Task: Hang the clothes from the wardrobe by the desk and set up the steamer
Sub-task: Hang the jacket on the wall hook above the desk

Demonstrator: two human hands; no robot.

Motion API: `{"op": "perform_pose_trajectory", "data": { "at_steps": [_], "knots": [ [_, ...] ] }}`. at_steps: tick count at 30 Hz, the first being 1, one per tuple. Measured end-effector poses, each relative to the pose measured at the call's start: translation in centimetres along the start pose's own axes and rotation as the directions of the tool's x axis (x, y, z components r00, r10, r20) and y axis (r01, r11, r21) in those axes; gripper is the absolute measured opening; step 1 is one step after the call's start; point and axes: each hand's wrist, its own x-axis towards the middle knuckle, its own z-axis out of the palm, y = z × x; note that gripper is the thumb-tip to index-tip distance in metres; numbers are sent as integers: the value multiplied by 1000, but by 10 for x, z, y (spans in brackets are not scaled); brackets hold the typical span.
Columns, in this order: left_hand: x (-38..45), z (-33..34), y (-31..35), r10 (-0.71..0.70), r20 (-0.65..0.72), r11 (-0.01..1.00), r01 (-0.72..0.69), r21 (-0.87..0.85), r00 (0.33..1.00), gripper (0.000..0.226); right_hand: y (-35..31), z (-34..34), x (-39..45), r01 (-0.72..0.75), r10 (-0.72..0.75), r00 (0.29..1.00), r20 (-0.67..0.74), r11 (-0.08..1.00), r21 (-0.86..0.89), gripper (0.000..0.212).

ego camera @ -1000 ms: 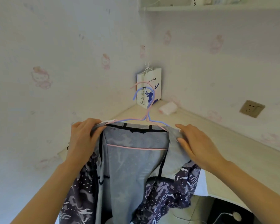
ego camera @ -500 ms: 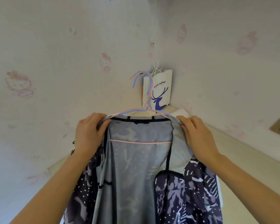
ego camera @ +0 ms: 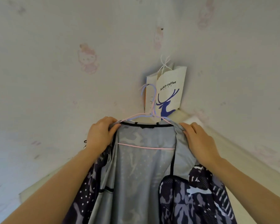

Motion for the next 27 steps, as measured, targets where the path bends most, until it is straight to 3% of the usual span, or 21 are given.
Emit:
{"op": "perform_pose_trajectory", "data": {
  "at_steps": [8, 11, 15, 20, 27],
  "knots": [
    [30, 91, -47, -202, 184, 978, 206, -7, 962, 18, 37, 100, 50, 2, 1, 990, 144, 1000, -19, 33],
    [48, 111, -55, -241, 188, 967, 252, -38, 952, 15, 47, 118, 71, 21, -15, 988, 154, 999, -35, 32],
    [77, 135, -59, -194, 138, 981, 196, -1, 971, 16, 58, 136, 100, -20, 22, 988, 153, 1000, -17, 32],
    [78, 172, -81, -217, 277, 970, 174, 173, 936, 19, 59, 171, 100, 83, -20, 943, 331, 981, -175, 40],
    [78, 198, -89, -251, 333, 922, 120, 369, 909, 25, 63, 204, 103, 120, -46, 938, 342, 973, -197, 37]
  ]
}}
